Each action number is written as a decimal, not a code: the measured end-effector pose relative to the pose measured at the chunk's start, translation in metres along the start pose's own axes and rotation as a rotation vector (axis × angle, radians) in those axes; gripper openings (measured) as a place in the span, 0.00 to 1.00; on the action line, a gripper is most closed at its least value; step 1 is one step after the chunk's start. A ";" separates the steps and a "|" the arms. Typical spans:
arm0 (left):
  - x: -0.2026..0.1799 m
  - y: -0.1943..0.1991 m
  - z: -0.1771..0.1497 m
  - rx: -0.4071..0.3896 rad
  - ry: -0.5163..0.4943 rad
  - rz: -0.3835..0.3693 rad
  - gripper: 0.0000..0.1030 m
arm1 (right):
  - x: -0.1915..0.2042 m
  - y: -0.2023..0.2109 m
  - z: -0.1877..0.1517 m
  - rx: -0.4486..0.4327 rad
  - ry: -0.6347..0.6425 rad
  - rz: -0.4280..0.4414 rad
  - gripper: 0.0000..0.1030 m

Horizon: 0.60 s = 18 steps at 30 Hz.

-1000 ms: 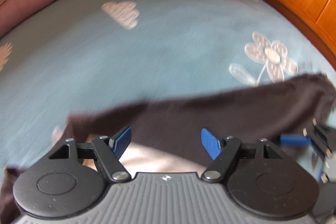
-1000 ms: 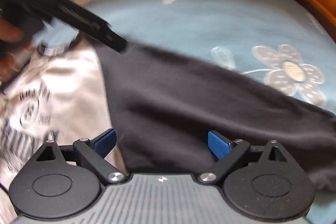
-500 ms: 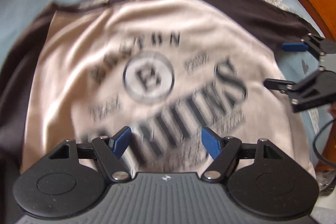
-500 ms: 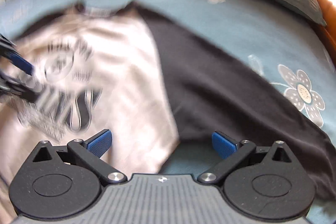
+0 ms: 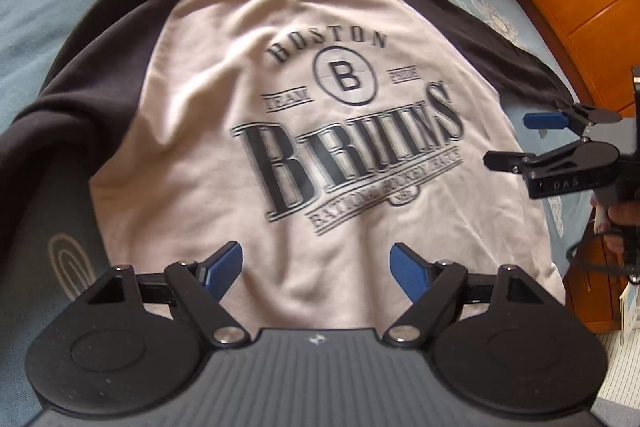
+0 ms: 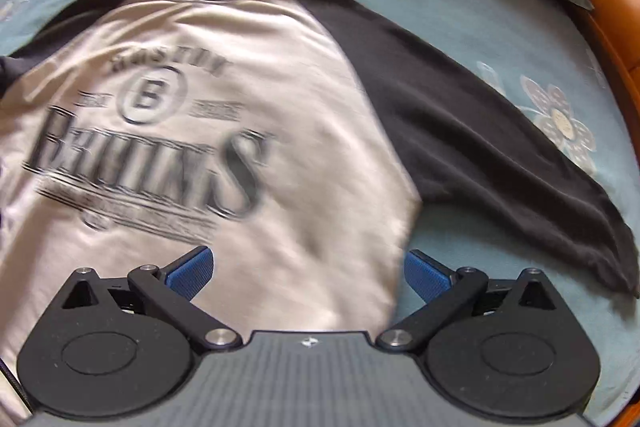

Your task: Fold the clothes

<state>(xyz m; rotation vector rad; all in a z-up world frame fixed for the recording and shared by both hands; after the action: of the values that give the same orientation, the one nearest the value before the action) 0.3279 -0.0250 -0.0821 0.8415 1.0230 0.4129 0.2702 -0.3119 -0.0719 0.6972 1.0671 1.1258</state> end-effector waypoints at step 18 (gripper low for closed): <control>0.091 0.120 -0.007 -0.239 0.146 0.164 0.76 | 0.051 -0.002 0.008 0.136 0.014 0.129 1.00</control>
<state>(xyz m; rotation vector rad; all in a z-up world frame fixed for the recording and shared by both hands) 0.3748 0.1130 -0.0428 0.6888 1.0179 0.7298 0.2812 -0.2639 -0.0864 0.8768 1.1307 1.1772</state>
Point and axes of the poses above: each gripper's, at about its wrist camera, not at the fingertips, and y roughly against the way its jaws point, x to its left, z to its top, the point moved 2 cm from there along -y, roughly the way its jaws point, and after that the axes turned 14 degrees about -z, right-handed, at the moved point
